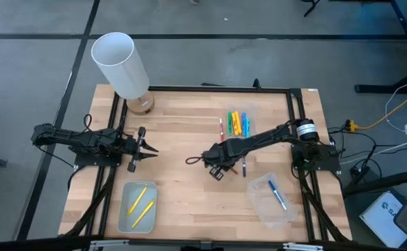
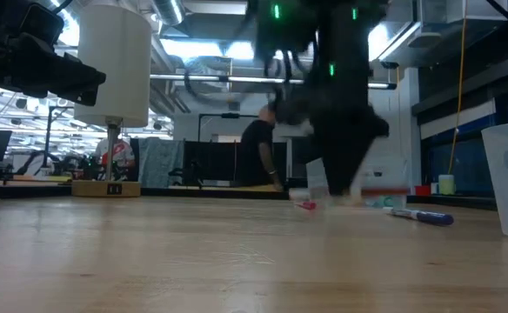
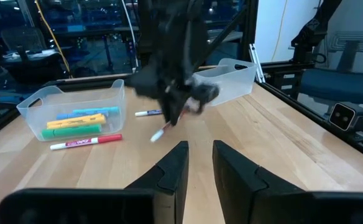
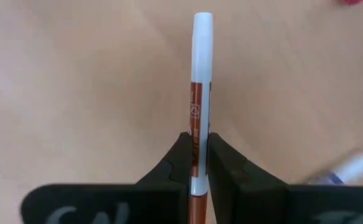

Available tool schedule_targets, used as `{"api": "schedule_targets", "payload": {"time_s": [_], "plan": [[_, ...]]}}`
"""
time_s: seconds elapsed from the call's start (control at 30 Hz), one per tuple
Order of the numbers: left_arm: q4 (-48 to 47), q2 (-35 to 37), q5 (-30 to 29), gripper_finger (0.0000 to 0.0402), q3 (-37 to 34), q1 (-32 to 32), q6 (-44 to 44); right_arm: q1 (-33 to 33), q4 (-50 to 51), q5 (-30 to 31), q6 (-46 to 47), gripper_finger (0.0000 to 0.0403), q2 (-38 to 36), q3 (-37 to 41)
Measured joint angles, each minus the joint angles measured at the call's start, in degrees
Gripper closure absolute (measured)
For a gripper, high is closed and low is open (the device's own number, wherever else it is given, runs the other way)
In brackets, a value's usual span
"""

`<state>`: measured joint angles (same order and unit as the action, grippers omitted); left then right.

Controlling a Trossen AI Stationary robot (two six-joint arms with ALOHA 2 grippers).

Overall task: Pick & Place Markers
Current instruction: Put the brown marker pen into the bottom transparent bin

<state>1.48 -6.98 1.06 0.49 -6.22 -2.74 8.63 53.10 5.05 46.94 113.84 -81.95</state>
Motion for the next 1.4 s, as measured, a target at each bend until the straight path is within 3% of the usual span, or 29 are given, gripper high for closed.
{"api": "schedule_targets", "payload": {"time_s": [0.3,0.67,1.2,1.4], "plan": [[0.0,0.0,0.0,0.0335,0.0,0.0,0.0,0.1,11.3,-0.3,-5.5,0.0373,-0.4,-14.7],[0.0,0.0,0.0,0.0336,0.0,0.0,0.0,0.2,24.7,-0.3,-5.5,0.0373,-0.5,-29.5],[0.0,0.0,0.0,0.0336,0.0,0.0,0.0,0.4,34.3,-3.1,-3.6,0.0373,-0.6,-43.9],[0.0,0.0,0.0,0.0332,0.0,0.0,0.0,2.0,36.8,-3.1,-1.9,0.0373,-0.6,-45.2]]}}
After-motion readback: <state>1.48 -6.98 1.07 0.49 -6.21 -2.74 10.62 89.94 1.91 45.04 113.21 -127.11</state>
